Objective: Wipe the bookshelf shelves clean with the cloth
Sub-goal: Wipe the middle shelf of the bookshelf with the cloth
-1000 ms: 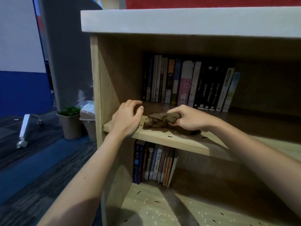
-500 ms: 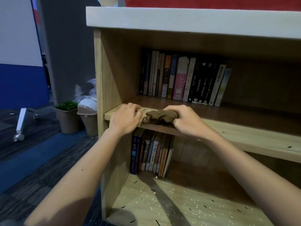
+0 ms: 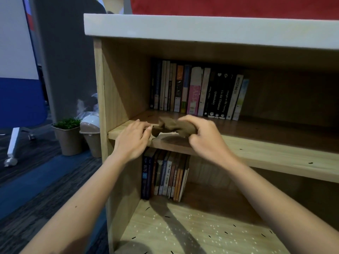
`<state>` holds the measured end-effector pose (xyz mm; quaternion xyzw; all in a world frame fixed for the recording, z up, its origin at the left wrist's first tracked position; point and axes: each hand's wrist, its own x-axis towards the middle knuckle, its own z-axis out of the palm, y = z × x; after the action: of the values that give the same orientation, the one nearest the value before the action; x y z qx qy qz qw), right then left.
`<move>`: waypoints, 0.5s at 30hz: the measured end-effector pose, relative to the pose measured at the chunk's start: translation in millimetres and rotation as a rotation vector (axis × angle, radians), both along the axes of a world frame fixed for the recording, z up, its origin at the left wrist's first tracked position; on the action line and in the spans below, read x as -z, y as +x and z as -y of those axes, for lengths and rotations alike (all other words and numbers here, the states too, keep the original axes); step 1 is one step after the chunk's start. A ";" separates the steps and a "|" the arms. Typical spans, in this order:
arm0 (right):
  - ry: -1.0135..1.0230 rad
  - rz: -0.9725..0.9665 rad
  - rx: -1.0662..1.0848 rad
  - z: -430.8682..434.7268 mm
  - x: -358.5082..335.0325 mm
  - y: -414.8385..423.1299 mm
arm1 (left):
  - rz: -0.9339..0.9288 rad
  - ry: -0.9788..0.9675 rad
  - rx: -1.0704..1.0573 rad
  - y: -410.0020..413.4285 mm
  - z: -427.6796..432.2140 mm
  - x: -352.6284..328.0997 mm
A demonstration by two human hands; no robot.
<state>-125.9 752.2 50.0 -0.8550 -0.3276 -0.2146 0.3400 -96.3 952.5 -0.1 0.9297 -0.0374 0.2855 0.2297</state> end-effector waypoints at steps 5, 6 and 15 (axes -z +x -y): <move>-0.171 0.033 -0.114 -6.6 20.2 -10.9 | 0.020 -0.004 0.005 8.8 -5.9 1.6; -0.113 0.053 -0.115 -4.8 18.4 -9.7 | 0.006 -0.010 0.016 8.0 -6.3 1.7; 0.103 -0.062 -0.139 8.5 -10.6 19.9 | -0.101 -0.204 0.021 1.7 -1.7 -7.2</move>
<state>-106.0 743.7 60.6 -0.8177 -0.3640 -0.1804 0.4077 -94.5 954.3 7.1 0.9142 -0.0062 0.2385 0.3275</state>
